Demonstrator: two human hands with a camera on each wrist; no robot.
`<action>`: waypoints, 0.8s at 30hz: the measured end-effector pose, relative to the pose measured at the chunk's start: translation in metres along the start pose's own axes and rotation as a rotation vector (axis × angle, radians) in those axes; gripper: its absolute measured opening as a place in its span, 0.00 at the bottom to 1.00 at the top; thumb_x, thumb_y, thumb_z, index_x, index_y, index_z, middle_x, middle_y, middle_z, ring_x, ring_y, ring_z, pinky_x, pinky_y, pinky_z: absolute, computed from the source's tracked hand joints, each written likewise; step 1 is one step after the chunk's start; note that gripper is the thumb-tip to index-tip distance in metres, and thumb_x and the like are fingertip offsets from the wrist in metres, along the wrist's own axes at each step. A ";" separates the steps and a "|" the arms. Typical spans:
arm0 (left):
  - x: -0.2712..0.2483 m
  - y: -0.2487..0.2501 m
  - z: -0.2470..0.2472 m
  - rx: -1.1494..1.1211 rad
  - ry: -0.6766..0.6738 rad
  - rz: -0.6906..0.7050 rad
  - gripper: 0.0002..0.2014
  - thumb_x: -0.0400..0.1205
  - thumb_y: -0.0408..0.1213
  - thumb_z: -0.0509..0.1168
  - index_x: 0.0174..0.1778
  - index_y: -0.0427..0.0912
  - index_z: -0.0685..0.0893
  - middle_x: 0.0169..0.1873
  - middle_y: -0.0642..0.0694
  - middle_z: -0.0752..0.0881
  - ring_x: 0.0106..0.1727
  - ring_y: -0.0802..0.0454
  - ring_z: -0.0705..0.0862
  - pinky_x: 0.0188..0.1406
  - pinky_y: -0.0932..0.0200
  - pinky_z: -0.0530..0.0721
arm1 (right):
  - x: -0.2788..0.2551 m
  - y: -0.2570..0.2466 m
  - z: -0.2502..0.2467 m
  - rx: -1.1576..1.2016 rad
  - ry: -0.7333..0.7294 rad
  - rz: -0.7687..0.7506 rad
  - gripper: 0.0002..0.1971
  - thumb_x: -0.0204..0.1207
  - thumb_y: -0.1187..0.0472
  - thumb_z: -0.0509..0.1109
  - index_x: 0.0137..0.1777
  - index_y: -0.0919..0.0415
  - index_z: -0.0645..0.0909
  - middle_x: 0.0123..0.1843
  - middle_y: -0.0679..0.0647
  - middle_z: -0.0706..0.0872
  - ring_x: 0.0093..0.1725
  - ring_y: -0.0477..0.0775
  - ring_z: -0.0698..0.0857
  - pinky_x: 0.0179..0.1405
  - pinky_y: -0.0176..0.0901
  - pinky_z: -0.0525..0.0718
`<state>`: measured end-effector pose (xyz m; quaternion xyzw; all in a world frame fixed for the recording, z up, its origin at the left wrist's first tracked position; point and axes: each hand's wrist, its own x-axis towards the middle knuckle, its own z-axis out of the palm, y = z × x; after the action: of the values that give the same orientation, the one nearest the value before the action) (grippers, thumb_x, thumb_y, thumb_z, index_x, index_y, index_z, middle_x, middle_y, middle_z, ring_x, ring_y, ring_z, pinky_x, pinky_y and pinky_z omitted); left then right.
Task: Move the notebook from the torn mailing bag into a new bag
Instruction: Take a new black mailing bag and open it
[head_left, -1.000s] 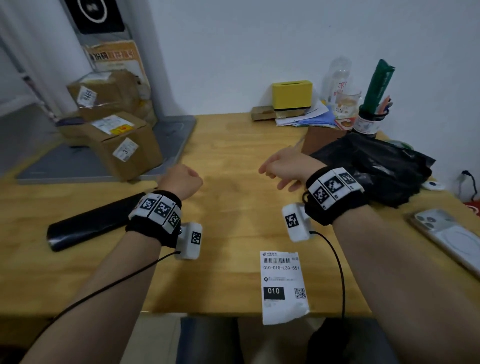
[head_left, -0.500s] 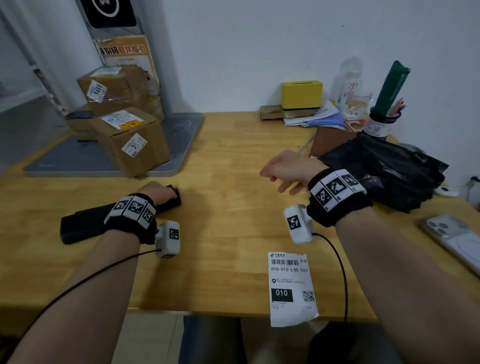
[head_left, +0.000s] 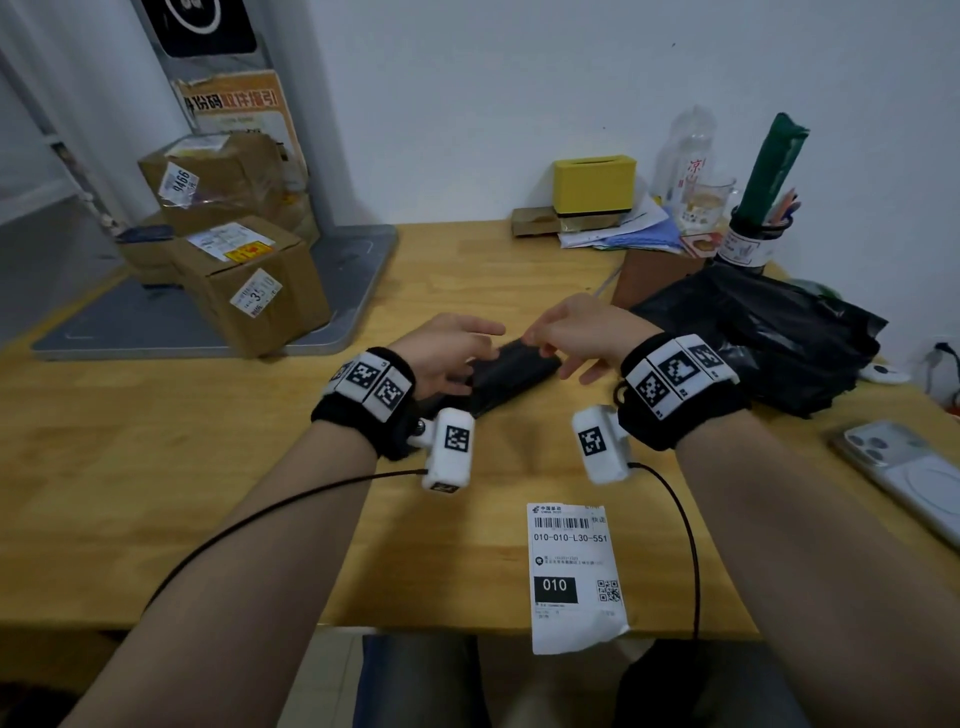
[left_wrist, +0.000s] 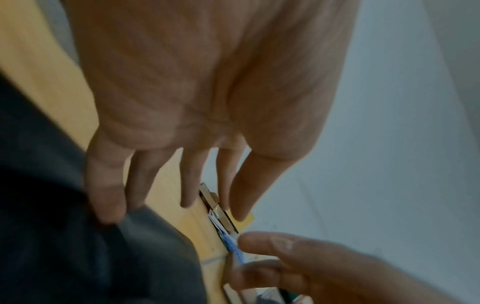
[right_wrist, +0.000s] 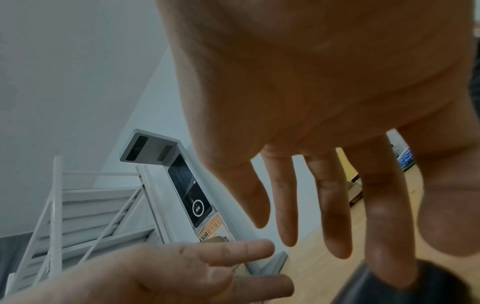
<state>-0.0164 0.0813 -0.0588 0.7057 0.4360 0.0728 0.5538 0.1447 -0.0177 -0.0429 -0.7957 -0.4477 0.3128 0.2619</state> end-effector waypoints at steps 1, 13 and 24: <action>0.003 0.003 0.001 0.087 0.013 0.026 0.20 0.82 0.35 0.70 0.69 0.53 0.83 0.71 0.49 0.79 0.73 0.46 0.75 0.69 0.46 0.75 | 0.000 0.003 -0.002 0.002 0.000 0.005 0.15 0.83 0.49 0.69 0.64 0.53 0.86 0.55 0.52 0.89 0.46 0.56 0.93 0.45 0.50 0.90; 0.040 0.005 0.026 0.995 0.010 -0.078 0.33 0.71 0.47 0.81 0.68 0.35 0.82 0.60 0.40 0.86 0.59 0.42 0.85 0.57 0.48 0.87 | 0.018 0.026 -0.002 -0.029 -0.158 0.182 0.15 0.86 0.47 0.67 0.55 0.59 0.88 0.44 0.52 0.96 0.47 0.61 0.95 0.44 0.49 0.91; 0.082 0.020 -0.007 0.567 0.111 -0.089 0.23 0.81 0.37 0.73 0.73 0.43 0.83 0.65 0.42 0.86 0.65 0.44 0.83 0.58 0.53 0.82 | 0.072 0.026 0.000 0.224 -0.107 0.092 0.18 0.84 0.51 0.70 0.71 0.56 0.80 0.61 0.56 0.89 0.47 0.59 0.94 0.46 0.57 0.94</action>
<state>0.0401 0.1433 -0.0709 0.8074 0.4990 -0.0379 0.3127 0.1878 0.0334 -0.0802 -0.7634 -0.3862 0.4145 0.3104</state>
